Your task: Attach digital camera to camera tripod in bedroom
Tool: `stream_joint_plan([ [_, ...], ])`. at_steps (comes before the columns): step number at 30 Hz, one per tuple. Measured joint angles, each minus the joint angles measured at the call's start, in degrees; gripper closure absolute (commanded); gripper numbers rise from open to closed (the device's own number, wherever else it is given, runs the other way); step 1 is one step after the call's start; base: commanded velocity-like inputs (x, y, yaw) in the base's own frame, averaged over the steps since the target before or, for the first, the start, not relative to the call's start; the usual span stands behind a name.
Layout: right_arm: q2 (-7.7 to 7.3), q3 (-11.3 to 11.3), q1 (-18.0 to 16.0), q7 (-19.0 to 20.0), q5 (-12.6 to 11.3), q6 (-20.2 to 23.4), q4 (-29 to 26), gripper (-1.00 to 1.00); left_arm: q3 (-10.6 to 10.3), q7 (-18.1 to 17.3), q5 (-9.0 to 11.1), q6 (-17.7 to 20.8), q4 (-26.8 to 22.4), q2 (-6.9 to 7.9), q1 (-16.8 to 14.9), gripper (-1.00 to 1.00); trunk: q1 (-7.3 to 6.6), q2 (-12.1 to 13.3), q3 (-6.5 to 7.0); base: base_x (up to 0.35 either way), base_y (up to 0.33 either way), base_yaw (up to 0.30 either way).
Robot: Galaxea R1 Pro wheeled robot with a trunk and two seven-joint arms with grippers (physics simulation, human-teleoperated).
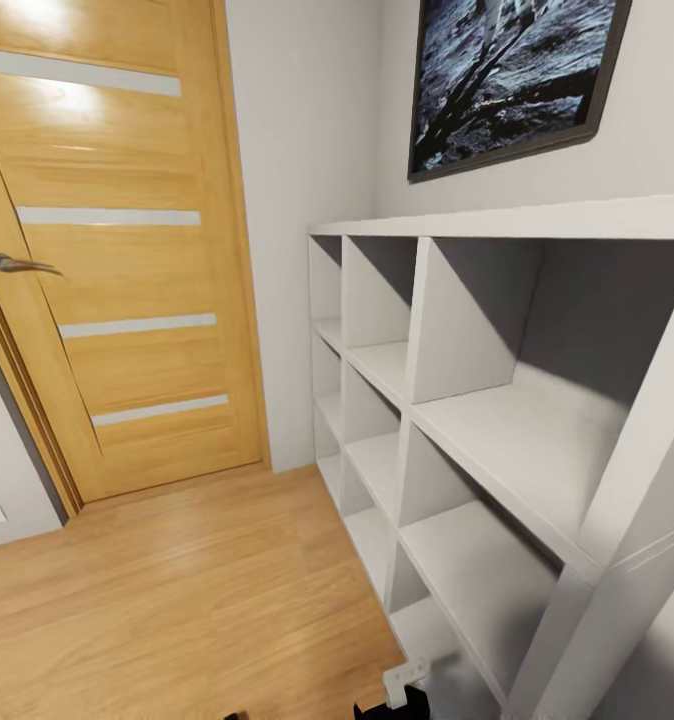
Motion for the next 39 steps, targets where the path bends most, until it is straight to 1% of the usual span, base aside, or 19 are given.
stream_joint_plan([
  [33, 0.0, -0.05, 0.0, -0.2, 0.03, -0.14, -0.07, -1.0, -0.18, 0.26, -0.08, -0.05, -0.4, 0.06, 0.0, -1.0, 7.25, -13.24, -5.92, 0.0, 0.0, 0.0],
  [39, 0.0, -0.13, 0.0, -0.47, 0.02, -0.14, -0.13, -1.0, -0.23, 0.38, -0.11, 0.37, -2.53, 0.12, 0.01, -1.0, 8.57, -15.64, -7.0, 0.0, 0.0, 0.0],
])
